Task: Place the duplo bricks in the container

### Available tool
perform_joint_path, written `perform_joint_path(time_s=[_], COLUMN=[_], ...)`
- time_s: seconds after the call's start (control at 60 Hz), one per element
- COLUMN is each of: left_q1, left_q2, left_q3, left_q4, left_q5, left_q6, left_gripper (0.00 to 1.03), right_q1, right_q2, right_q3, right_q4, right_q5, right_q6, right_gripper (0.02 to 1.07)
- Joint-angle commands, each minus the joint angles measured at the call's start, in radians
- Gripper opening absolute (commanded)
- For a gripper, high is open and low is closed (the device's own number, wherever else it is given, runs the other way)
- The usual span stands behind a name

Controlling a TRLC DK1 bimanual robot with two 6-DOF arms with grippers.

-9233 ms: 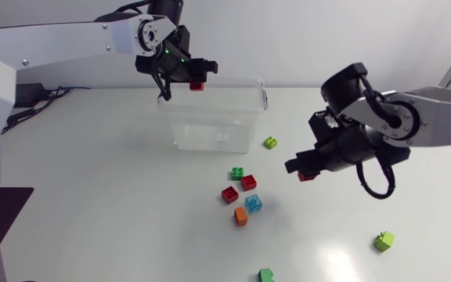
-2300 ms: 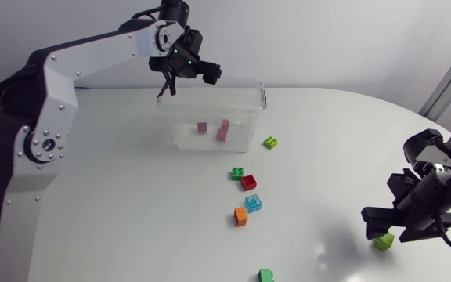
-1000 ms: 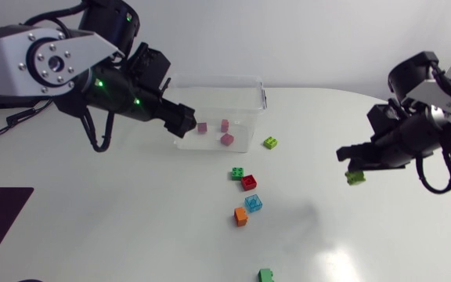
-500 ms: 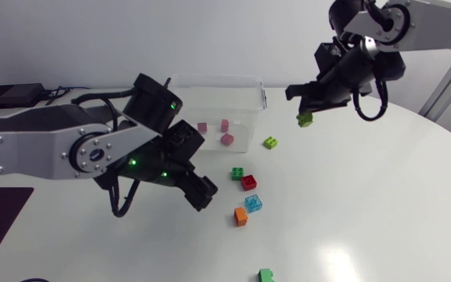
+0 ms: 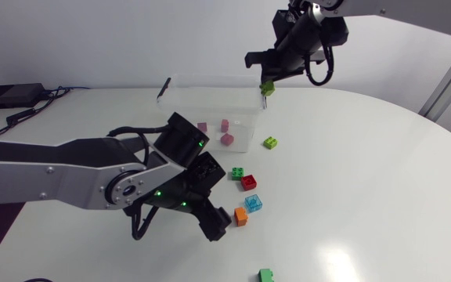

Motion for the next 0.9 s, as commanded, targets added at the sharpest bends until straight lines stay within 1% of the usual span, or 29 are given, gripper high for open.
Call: perform_joint_path(time_s=[0.0, 0.117, 0.133, 0.167, 0.2, 0.217, 0.233, 0.267, 0.283, 0.3, 0.433, 0.517, 0.583, 0.7, 0.8, 0.817, 0.883], left_q1=[-0.017, -0.028, -0.030, -0.031, -0.033, -0.034, -0.037, -0.040, -0.040, -0.042, -0.045, -0.048, -0.050, -0.050, -0.051, -0.054, -0.056], left_q2=[0.031, 0.049, 0.051, 0.053, 0.053, 0.053, 0.053, 0.053, 0.051, 0.051, 0.059, 0.068, 0.082, 0.120, 0.154, 0.164, 0.188], left_q3=[-0.011, -0.005, -0.005, -0.005, -0.005, -0.005, -0.005, -0.006, -0.006, -0.008, -0.006, 0.001, 0.012, 0.041, 0.067, 0.073, 0.092], left_q4=[0.018, 0.024, 0.025, 0.025, 0.025, 0.025, 0.025, 0.025, 0.025, 0.025, 0.030, 0.033, 0.036, 0.036, 0.036, 0.036, 0.036], left_q5=[0.008, 0.008, 0.008, 0.008, 0.008, 0.008, 0.008, 0.008, 0.008, 0.008, 0.008, 0.008, 0.008, 0.008, 0.008, 0.008, 0.008], left_q6=[0.029, 0.035, 0.035, 0.036, 0.036, 0.038, 0.038, 0.040, 0.043, 0.044, 0.058, 0.073, 0.082, 0.101, 0.112, 0.119, 0.133], left_gripper=[0.94, 0.94, 0.94, 0.94, 0.94, 0.94, 0.94, 0.94, 0.94, 0.94, 0.94, 0.94, 0.94, 0.94, 0.94, 0.94, 0.94], right_q1=[0.018, 0.041, 0.043, 0.049, 0.054, 0.055, 0.057, 0.058, 0.058, 0.058, 0.038, 0.017, -0.002, -0.029, -0.038, -0.045, -0.057], right_q2=[0.056, 0.109, 0.117, 0.134, 0.148, 0.159, 0.169, 0.183, 0.189, 0.194, 0.171, 0.106, 0.030, -0.131, -0.251, -0.285, -0.354], right_q3=[0.071, 0.138, 0.144, 0.163, 0.183, 0.195, 0.209, 0.230, 0.241, 0.250, 0.259, 0.209, 0.112, -0.123, -0.291, -0.340, -0.437], right_q4=[-0.027, -0.050, -0.051, -0.064, -0.079, -0.088, -0.099, -0.114, -0.125, -0.134, -0.159, -0.176, -0.159, -0.064, -0.015, 0.001, 0.022], right_q5=[0.010, 0.010, 0.011, 0.017, 0.025, 0.028, 0.033, 0.040, 0.042, 0.045, 0.042, 0.034, 0.027, -0.007, -0.025, -0.030, -0.039], right_q6=[0.031, 0.039, 0.040, 0.043, 0.047, 0.050, 0.053, 0.057, 0.062, 0.065, 0.076, 0.076, 0.068, 0.036, 0.008, 0.000, -0.018], right_gripper=[0.29, 0.30, 0.31, 0.41, 0.54, 0.64, 0.76, 0.92, 1.00, 1.03, 1.03, 1.03, 1.03, 1.03, 1.03, 1.03, 1.03])
